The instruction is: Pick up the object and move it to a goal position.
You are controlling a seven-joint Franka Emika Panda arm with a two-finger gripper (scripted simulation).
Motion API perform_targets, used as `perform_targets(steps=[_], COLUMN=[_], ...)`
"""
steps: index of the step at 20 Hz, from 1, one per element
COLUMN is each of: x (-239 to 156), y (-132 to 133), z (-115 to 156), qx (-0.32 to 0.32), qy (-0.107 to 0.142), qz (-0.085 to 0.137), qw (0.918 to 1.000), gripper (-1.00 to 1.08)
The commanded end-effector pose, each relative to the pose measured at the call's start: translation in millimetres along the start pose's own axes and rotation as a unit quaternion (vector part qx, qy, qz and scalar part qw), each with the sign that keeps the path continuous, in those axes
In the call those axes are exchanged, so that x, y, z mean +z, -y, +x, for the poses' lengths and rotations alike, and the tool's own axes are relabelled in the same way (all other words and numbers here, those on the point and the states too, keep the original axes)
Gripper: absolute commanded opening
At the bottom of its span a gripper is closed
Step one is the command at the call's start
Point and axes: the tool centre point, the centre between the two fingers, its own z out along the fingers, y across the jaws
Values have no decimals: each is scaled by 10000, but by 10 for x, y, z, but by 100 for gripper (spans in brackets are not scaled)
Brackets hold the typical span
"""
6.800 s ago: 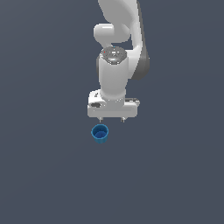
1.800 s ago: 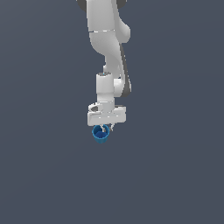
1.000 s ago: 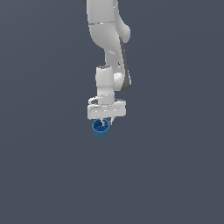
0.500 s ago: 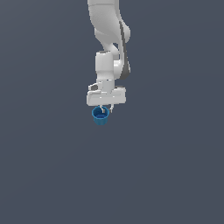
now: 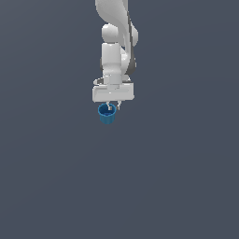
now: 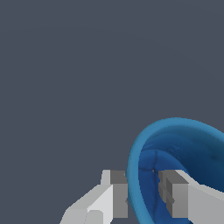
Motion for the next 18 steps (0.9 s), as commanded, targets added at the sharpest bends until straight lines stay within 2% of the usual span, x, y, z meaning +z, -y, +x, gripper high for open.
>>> perform_targets(steps=[1, 18], x=[-82, -231], y=[1, 9], z=[-7, -25], qx=[-2, 8], qy=[-8, -18], qz=[-5, 10], qw=[10000, 10000], gripper=[-100, -100])
